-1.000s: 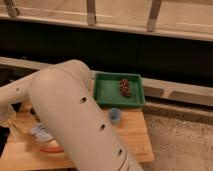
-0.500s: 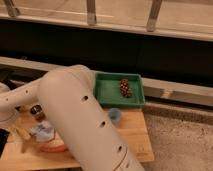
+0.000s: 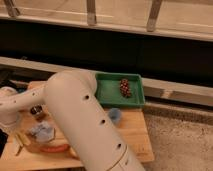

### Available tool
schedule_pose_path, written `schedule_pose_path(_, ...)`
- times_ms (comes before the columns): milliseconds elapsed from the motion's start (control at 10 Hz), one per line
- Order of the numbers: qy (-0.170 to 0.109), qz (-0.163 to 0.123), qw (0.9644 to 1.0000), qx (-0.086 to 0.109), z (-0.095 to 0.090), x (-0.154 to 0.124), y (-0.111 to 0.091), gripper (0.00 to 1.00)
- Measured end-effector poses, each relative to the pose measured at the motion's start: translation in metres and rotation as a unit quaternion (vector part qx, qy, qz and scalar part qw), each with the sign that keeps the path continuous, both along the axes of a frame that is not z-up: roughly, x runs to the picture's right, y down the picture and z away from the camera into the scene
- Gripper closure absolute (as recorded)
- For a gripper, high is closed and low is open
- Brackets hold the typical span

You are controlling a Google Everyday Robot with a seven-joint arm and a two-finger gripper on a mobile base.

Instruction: Place banana in table surface

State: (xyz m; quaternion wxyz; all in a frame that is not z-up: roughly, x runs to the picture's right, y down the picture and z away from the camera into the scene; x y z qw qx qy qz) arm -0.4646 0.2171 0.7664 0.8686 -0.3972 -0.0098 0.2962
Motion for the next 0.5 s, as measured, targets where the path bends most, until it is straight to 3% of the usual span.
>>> schedule_pose_path(500,0.002,0.004,1.0000,-0.001,-0.0012,0.0013,0.0004,0.20)
